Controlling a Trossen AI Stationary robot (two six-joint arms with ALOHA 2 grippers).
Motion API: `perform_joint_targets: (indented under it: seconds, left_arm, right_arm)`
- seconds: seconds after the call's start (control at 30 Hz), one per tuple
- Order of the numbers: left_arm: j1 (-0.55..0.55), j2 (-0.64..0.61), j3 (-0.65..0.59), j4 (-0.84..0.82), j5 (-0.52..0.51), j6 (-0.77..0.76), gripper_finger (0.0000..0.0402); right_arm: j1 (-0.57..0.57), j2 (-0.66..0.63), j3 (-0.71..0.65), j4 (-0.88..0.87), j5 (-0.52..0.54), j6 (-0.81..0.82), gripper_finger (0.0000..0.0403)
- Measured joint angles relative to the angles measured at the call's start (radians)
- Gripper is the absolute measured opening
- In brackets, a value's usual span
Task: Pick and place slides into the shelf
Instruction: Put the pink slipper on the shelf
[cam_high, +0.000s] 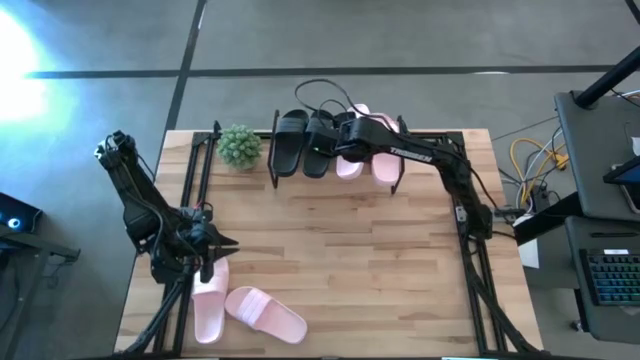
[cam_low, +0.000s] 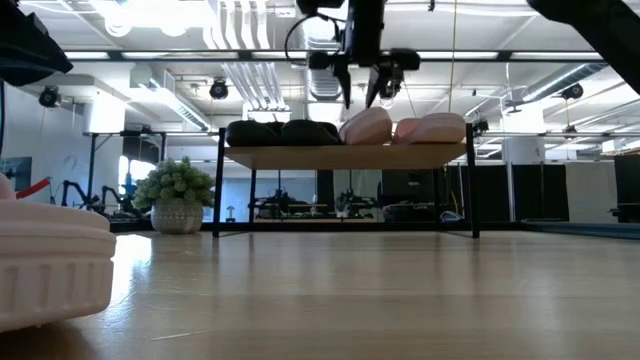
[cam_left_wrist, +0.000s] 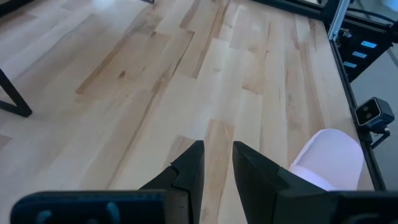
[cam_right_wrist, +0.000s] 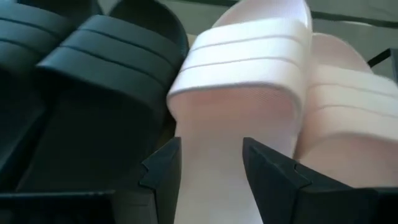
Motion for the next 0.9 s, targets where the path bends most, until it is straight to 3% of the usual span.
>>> perform_joint_targets:
  seconds: [0.27,0.43,0.6,0.9]
  left_arm:
    - [0.000,-0.001,0.000,0.000,0.000,-0.038,0.0070]
    - [0.000,-0.012,0.000,0.004,0.014,-0.179,0.0070]
    - [0.000,-0.031,0.000,0.063,0.026,-0.208,0.0070]
    - [0.000,-0.054,0.011,0.107,-0.045,-0.207,0.0070]
  right_arm:
    - [0.079,-0.099,0.000,0.008,-0.055,-0.134,0.0159]
    - [0.090,-0.154,0.000,0.001,-0.086,-0.102,0.0108]
    - [0.038,-0.183,0.000,-0.053,-0.097,-0.103,0.0021]
    - [-0.124,-0.152,-0.001,-0.102,-0.197,-0.189,0.0013]
